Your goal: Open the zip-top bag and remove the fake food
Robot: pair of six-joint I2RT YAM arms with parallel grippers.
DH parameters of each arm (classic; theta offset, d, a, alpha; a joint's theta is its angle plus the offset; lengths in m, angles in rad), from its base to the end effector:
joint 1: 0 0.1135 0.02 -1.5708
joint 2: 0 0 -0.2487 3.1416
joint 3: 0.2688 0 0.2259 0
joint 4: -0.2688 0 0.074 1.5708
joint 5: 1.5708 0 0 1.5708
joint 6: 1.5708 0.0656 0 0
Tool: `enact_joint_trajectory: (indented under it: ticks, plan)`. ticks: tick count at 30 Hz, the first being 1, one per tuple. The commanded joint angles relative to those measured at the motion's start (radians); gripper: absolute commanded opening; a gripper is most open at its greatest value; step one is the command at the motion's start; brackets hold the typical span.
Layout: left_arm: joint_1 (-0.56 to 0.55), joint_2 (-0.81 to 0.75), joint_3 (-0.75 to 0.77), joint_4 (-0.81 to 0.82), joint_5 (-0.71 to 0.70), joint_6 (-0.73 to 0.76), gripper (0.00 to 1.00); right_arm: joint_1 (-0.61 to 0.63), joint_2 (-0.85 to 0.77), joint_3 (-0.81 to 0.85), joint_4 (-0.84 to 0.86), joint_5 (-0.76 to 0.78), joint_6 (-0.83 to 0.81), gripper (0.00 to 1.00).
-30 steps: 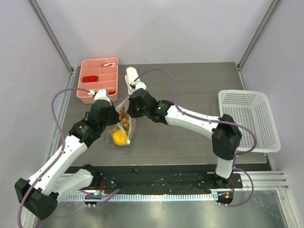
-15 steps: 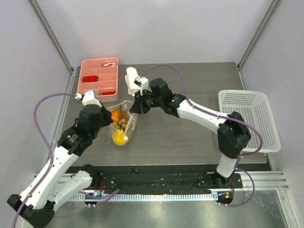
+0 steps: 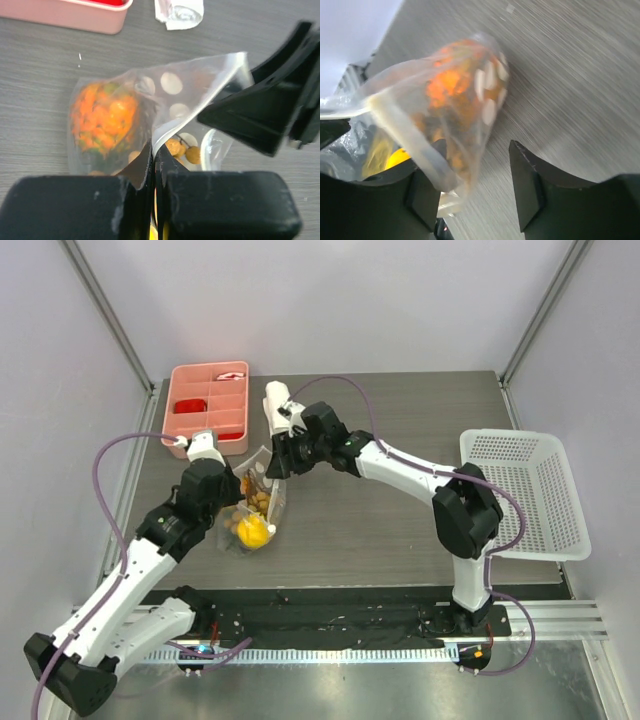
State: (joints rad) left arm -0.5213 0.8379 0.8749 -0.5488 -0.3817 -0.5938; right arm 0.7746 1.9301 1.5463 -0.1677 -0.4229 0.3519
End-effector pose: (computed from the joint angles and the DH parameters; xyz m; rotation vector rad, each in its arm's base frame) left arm 0.1740 -0.0718 0.3003 -0.3048 2.0330 -0.2977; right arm 0.2998 0.3311 0.2503 -0.7390 2.1522 1.0843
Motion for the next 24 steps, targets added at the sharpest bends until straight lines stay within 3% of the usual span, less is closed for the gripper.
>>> enact_joint_trajectory:
  ticks: [1, 5, 7, 10, 11, 13, 19, 24]
  plan:
    - [0.009, 0.010, -0.048, 0.125, -0.014, -0.006, 0.00, 0.000, -0.080, 0.031, -0.191, 0.217, 0.090, 0.62]
    - [0.010, 0.020, -0.074, 0.174, 0.019, -0.034, 0.00, 0.046, -0.224, 0.046, -0.358, 0.410, 0.075, 0.65]
    - [0.010, 0.021, -0.082, 0.193, 0.046, -0.037, 0.00, 0.087, -0.308, 0.034, -0.357, 0.469, 0.061, 0.69]
    - [0.010, 0.006, -0.082, 0.187, 0.053, -0.044, 0.00, 0.127, -0.304, 0.015, -0.249, 0.261, 0.097, 0.62]
    - [0.010, 0.003, -0.080, 0.182, 0.056, -0.044, 0.00, 0.129, -0.268, 0.015, -0.237, 0.241, 0.113, 0.51]
    - [0.010, -0.011, -0.073, 0.165, 0.058, -0.046, 0.00, 0.133, -0.226, 0.043, -0.236, 0.208, 0.128, 0.41]
    - [0.010, -0.036, -0.044, 0.141, 0.047, -0.032, 0.00, 0.161, -0.180, 0.002, -0.170, 0.142, 0.046, 0.39]
    - [0.010, -0.030, -0.042, 0.135, 0.058, -0.032, 0.00, 0.163, -0.171, -0.081, -0.066, -0.014, -0.057, 0.39]
